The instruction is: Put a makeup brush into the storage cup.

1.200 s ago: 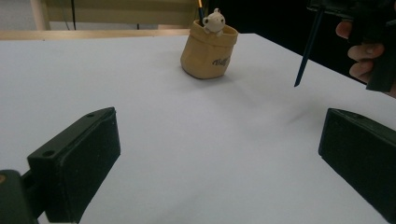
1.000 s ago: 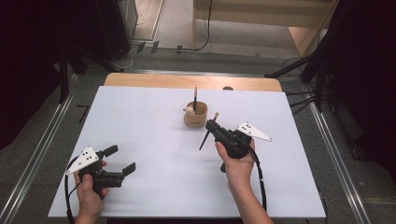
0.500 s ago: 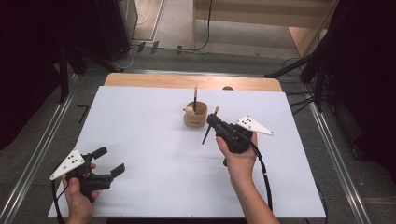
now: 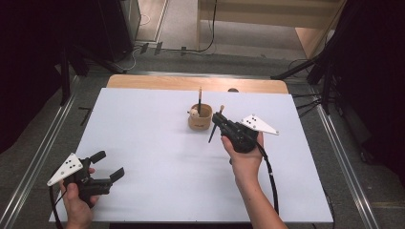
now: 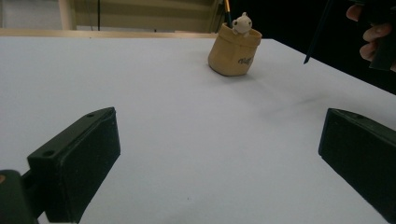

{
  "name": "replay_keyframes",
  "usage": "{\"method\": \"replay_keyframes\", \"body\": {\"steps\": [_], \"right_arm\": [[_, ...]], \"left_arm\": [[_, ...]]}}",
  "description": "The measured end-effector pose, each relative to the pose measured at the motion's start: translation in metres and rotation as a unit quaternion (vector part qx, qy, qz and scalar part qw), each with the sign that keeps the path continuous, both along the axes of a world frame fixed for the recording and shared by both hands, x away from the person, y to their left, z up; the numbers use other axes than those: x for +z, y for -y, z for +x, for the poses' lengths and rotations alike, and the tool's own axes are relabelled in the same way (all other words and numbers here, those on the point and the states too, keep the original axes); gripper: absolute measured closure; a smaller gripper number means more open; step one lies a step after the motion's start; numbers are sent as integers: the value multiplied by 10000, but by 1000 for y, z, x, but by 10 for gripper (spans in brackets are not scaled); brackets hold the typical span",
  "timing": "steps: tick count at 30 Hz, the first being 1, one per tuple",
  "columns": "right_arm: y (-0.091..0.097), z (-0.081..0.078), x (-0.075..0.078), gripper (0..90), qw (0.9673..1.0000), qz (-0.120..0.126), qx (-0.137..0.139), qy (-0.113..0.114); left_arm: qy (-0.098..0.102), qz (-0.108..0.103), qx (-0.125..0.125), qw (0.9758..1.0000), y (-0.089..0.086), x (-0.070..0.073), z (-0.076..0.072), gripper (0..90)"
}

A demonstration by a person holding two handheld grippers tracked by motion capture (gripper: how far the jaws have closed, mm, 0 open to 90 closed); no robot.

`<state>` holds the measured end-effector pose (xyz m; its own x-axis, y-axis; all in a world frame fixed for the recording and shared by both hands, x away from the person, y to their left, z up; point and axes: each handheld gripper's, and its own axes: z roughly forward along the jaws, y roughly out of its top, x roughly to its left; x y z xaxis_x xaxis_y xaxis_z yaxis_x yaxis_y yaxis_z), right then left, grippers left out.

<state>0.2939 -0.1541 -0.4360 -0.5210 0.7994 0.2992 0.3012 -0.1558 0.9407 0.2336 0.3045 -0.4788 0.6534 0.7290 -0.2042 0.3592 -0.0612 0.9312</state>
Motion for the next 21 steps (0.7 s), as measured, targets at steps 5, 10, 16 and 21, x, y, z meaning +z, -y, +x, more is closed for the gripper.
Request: {"method": "replay_keyframes", "body": {"steps": [5,10,16,21], "right_arm": [[0,2,3,848,9999,-76,-52,52],[5,4,6,848,9998,-78,-140,110],[8,11,8,848,9992,-167,-161,324],[7,17,11,847,9982,-300,-169,494]], "left_arm": [[35,-42,82,10000,-3,0,1,0],[97,-48,85,9999,-3,1,1,0],[123,-114,74,9998,-2,0,1,0],[195,-47,30,9998,2,0,1,0]]}}
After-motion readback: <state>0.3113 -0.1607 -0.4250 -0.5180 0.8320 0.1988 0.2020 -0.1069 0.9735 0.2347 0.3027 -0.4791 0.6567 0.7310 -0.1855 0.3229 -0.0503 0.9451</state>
